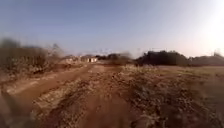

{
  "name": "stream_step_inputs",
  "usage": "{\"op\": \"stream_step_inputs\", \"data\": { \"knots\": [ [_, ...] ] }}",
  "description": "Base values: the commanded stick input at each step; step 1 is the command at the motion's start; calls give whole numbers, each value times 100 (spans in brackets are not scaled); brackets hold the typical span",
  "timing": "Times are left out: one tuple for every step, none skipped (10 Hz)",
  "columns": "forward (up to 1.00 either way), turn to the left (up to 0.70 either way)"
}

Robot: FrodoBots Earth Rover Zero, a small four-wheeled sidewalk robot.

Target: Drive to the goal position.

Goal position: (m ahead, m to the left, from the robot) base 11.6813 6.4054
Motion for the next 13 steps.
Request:
{"op": "stream_step_inputs", "data": {
  "knots": [
    [70, 0],
    [70, 0],
    [70, 0],
    [70, 0],
    [70, 0],
    [70, 0],
    [70, 0],
    [70, 0],
    [70, 0],
    [70, 0],
    [70, 0],
    [70, 0],
    [70, 0]
  ]
}}
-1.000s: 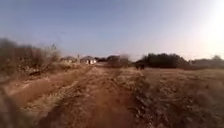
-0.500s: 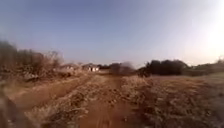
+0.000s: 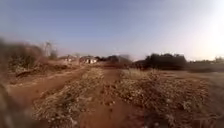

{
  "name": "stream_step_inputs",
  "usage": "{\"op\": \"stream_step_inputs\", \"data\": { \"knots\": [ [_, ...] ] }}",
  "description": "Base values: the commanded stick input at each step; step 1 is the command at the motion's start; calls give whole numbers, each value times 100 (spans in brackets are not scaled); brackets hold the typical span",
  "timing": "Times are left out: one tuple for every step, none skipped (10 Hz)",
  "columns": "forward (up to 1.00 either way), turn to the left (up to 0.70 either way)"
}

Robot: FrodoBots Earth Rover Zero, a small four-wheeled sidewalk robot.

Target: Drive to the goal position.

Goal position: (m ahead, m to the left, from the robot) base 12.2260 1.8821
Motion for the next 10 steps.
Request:
{"op": "stream_step_inputs", "data": {
  "knots": [
    [70, 0],
    [70, 0],
    [70, 0],
    [70, 0],
    [70, 0],
    [70, 0],
    [70, 0],
    [70, 0],
    [70, 0],
    [70, 0]
  ]
}}
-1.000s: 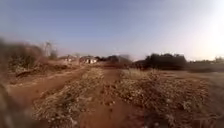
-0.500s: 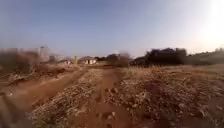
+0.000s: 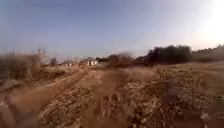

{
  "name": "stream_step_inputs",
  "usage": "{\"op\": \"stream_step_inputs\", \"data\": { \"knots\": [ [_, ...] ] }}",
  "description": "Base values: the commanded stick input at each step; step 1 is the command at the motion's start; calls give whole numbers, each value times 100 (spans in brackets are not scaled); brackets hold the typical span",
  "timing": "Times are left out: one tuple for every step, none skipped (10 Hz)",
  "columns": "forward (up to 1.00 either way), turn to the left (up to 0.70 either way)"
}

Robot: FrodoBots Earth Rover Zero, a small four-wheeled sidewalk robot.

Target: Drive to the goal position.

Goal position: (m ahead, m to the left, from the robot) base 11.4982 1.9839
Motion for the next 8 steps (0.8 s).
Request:
{"op": "stream_step_inputs", "data": {
  "knots": [
    [70, 0],
    [70, 0],
    [70, 0],
    [70, 0],
    [70, 0],
    [70, 0],
    [70, 0],
    [70, 0]
  ]
}}
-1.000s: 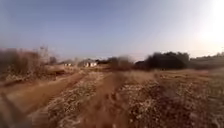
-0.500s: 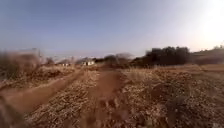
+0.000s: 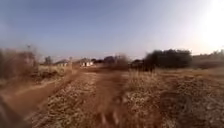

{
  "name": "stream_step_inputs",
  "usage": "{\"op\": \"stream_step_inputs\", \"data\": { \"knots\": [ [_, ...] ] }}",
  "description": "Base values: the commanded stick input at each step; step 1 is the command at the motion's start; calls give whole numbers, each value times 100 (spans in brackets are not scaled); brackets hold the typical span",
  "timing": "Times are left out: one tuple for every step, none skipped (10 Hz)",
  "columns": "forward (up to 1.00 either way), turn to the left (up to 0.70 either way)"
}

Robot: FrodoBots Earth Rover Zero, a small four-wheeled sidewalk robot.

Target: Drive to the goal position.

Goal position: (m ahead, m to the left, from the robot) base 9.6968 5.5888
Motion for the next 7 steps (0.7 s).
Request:
{"op": "stream_step_inputs", "data": {
  "knots": [
    [70, 0],
    [70, 0],
    [70, 0],
    [70, 0],
    [70, 0],
    [70, 0],
    [70, 0]
  ]
}}
